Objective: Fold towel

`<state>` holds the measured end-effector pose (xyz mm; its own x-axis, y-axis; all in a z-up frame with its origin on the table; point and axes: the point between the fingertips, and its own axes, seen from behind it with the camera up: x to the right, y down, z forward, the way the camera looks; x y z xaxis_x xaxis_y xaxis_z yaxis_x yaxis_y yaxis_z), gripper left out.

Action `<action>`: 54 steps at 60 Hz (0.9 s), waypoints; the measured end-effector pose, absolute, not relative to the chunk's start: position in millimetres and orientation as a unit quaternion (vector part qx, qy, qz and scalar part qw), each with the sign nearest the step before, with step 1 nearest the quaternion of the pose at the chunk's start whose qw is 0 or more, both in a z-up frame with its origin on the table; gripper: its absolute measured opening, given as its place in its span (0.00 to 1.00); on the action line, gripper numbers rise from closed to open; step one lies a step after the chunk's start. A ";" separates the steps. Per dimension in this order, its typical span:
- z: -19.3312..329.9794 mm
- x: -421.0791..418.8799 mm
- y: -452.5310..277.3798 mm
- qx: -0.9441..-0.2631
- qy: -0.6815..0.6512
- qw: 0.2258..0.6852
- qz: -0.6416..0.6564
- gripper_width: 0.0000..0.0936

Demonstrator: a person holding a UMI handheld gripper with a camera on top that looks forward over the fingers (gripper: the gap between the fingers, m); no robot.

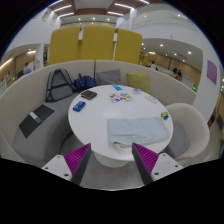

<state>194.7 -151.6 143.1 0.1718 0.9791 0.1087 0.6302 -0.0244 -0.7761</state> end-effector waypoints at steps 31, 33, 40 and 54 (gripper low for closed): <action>1.2 20.2 -110.5 -0.657 -0.622 0.346 0.250 0.93; -6.9 13.3 -106.0 -0.659 -0.622 0.342 0.249 0.93; -26.5 7.6 -112.0 -0.653 -0.637 0.317 0.260 0.48; -16.0 5.5 -101.9 -0.647 -0.652 0.324 0.228 0.02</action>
